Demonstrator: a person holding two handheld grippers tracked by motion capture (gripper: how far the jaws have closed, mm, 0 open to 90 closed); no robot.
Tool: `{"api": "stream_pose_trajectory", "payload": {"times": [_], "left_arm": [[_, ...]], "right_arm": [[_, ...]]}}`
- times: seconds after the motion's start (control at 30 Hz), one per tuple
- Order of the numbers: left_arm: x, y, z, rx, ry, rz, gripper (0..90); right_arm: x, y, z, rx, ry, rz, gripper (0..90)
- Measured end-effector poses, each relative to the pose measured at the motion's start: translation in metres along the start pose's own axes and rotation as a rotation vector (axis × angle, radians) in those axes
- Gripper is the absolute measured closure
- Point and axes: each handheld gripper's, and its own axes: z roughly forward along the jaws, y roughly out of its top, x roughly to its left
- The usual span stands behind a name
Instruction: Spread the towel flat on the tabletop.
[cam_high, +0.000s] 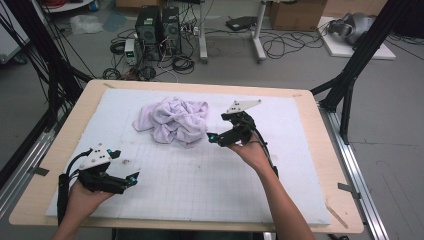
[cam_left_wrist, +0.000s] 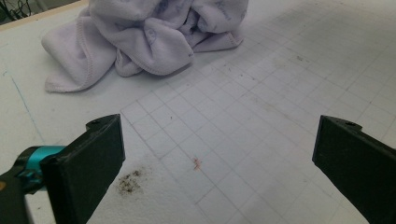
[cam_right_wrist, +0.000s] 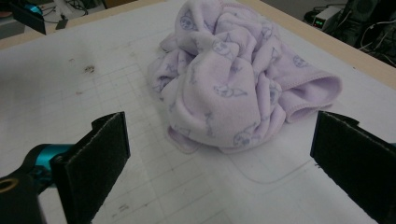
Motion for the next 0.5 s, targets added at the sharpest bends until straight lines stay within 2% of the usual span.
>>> {"api": "stream_pose_trajectory", "payload": {"times": [0.37,0.4,0.5], "left_arm": [[0.002,0.000,-0.001,-0.002,0.001,-0.001,2.8],[0.002,0.000,-0.001,-0.002,0.001,-0.001,2.8],[0.001,-0.001,-0.001,-0.007,0.002,-0.011,2.8]], "right_arm": [[-0.004,0.041,0.036,0.028,0.009,-0.047,4.8],[-0.004,0.050,0.043,0.037,0.007,-0.057,4.8],[-0.005,0.056,0.052,0.040,-0.006,-0.069,4.8]]}}
